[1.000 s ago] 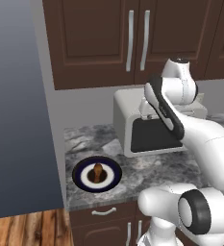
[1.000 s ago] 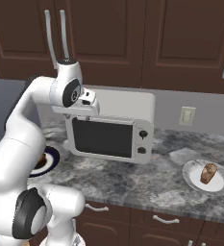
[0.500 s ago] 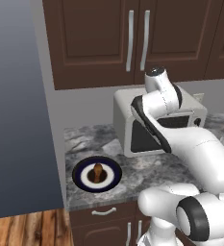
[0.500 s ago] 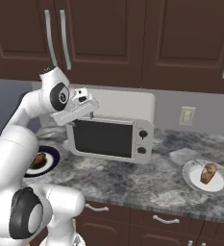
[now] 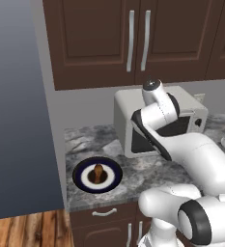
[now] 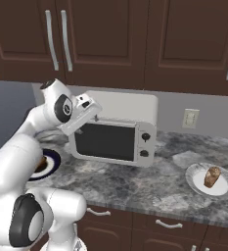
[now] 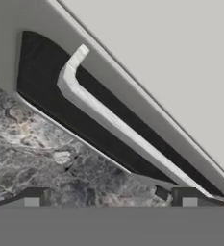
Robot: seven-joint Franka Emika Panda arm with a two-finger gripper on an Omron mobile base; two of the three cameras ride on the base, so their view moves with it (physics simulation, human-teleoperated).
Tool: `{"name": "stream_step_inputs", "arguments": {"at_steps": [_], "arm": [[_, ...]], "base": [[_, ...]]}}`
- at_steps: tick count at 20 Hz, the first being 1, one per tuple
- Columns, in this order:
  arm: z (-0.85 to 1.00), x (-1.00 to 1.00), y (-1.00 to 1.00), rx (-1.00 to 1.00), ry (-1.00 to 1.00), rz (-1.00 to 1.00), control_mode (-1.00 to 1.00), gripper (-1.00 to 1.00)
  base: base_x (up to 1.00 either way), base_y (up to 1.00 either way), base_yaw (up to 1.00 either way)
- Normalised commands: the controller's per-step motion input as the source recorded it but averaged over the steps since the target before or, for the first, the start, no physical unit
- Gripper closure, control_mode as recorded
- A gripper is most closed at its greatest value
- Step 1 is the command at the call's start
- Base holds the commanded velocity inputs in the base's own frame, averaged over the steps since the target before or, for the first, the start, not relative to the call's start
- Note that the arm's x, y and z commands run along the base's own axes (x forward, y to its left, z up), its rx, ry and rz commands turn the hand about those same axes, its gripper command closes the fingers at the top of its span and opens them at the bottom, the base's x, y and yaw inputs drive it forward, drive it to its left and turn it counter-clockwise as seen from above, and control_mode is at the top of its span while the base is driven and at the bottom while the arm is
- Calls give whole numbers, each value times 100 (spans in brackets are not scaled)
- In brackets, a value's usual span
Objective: Open the toaster oven door. Place the bread on the top rack in the toaster oven and place the chicken drumstick on the bottom rack.
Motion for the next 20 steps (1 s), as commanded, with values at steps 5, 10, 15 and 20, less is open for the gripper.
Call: {"name": "stream_step_inputs", "arguments": {"at_steps": [5, 10, 15, 20], "arm": [[-17, 42, 0, 0, 0, 7, -100, -100], [-13, 49, 0, 0, 0, 9, -100, -100], [-27, 35, 0, 0, 0, 7, -100, -100], [-46, 3, 0, 0, 0, 6, -100, -100]], "base": [[0, 0, 0], [0, 0, 0], [0, 0, 0], [0, 0, 0]]}}
